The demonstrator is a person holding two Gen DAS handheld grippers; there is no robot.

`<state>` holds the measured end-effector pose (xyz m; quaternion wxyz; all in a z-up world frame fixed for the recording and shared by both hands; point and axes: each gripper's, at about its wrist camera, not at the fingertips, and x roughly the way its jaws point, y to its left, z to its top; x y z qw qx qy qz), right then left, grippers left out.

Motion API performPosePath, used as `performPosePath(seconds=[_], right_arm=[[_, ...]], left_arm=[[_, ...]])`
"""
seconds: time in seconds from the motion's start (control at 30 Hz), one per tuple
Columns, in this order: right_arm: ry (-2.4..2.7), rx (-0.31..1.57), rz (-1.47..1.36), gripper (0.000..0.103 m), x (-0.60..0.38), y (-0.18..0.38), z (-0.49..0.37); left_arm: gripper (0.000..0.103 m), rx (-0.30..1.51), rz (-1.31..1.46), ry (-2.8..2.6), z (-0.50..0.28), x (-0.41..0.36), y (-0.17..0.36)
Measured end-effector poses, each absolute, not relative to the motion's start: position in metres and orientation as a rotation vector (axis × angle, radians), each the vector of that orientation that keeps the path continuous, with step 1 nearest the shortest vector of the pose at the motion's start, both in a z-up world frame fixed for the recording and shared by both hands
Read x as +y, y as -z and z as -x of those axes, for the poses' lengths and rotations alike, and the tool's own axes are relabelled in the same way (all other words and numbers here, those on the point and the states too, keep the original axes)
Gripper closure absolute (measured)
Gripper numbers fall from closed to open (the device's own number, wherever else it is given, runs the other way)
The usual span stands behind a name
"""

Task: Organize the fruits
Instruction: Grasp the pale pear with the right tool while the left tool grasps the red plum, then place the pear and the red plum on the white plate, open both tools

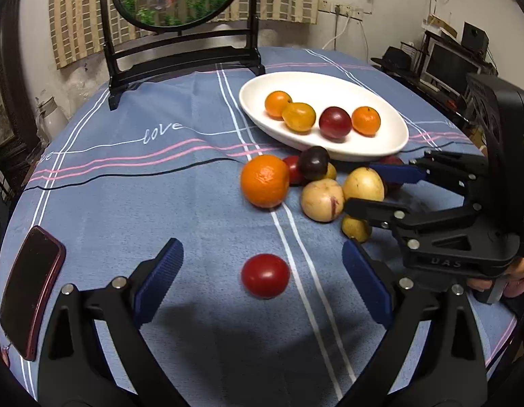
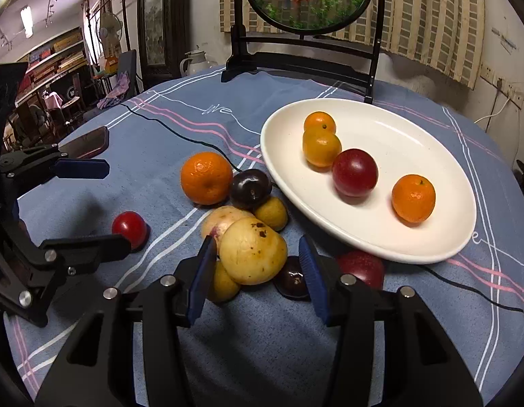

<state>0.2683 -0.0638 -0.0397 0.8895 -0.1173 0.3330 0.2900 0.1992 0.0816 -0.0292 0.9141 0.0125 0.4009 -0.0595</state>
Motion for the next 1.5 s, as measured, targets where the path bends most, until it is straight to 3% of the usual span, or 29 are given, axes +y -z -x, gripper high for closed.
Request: performPosePath(seconds=[0.13,0.23,0.4,0.5,0.67,1.1,1.37,1.5], right_arm=[[-0.589,0.681,0.27,0.065,-0.061,0.04,-0.267],[-0.599,0.662,0.248,0.065,-0.065,0.034,-0.265],[-0.59,0.644,0.144,0.065,-0.083,0.02,-0.267],[-0.583,0.661,0.141,0.065,-0.083,0.023,-0.269],[-0.59,0.666,0.144,0.065,-0.082,0.023,-0.267],[-0.573,0.668,0.117,0.065,-0.089,0.022,-0.269],[-0.557,0.635,0.02,0.065,-0.111,0.011,-0.277],[-0.446,0.517,-0.094,0.065,-0.143,-0.004,-0.289]], left_arm=[[0.006,0.838,-0.043,0.144,-0.199,0.078,0.032],[0.008,0.841,-0.044,0.162,-0.198,0.079,0.034],[0.036,0.892,-0.029,0.181,-0.201,0.084,0.045],[0.047,0.928,-0.03,0.177,-0.205,0.084,0.052],[0.047,0.923,-0.018,0.187,-0.206,0.084,0.054],[0.069,0.946,0.031,0.198,-0.212,0.088,0.058],[0.07,0.906,0.065,0.197,-0.214,0.09,0.049],[0.07,0.836,0.11,0.202,-0.242,0.085,0.013]])
